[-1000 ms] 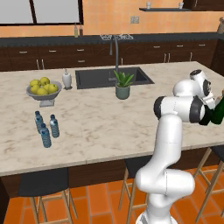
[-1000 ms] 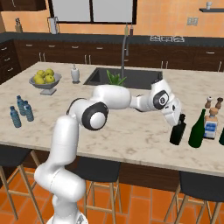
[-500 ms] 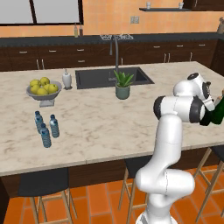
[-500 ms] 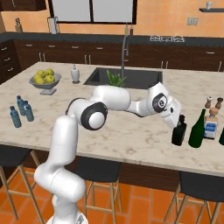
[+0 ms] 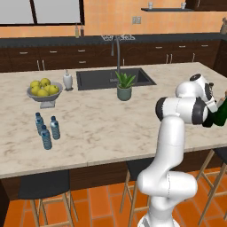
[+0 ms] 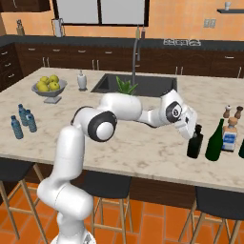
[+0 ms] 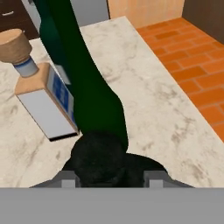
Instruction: Move the plastic bottles in the middle to the plastics group, and the glass bottles in the middle to the glass group.
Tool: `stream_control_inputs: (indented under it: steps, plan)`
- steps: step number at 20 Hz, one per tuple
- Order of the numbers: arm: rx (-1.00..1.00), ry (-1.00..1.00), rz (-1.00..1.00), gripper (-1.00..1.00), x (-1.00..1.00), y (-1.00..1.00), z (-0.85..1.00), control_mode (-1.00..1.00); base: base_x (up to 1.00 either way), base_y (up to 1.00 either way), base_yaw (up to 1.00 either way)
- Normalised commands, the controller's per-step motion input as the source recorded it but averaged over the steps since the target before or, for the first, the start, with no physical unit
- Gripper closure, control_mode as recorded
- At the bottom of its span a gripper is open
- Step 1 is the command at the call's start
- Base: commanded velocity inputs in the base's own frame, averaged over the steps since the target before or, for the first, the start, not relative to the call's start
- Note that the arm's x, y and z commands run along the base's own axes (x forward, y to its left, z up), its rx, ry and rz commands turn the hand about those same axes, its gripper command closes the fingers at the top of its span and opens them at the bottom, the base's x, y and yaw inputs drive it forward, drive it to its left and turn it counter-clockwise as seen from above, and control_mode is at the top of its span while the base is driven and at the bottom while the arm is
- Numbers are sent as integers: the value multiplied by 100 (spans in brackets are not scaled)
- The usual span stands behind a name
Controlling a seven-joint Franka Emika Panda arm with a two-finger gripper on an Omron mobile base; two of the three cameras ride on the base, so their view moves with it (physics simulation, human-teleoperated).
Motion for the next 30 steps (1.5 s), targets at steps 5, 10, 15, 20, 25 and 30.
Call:
stream_control_inputs:
  steps: [5, 10, 15, 20, 25, 30]
  plan:
    - [-1, 0, 0, -100, -1, 0, 20, -100, 0, 0, 0]
    - [-3, 0, 0, -100, -13, 6, 49, -100, 0, 0, 0]
    - [0, 0, 0, -100, -42, 19, 80, -100, 0, 0, 0]
    - [-7, 1, 15, -100, -75, 75, 44, -100, 0, 0, 0]
    - [-7, 7, 40, -100, -88, 85, 12, -100, 0, 0, 0]
    - [1, 1, 39, -100, -87, 40, 0, -100, 0, 0, 0]
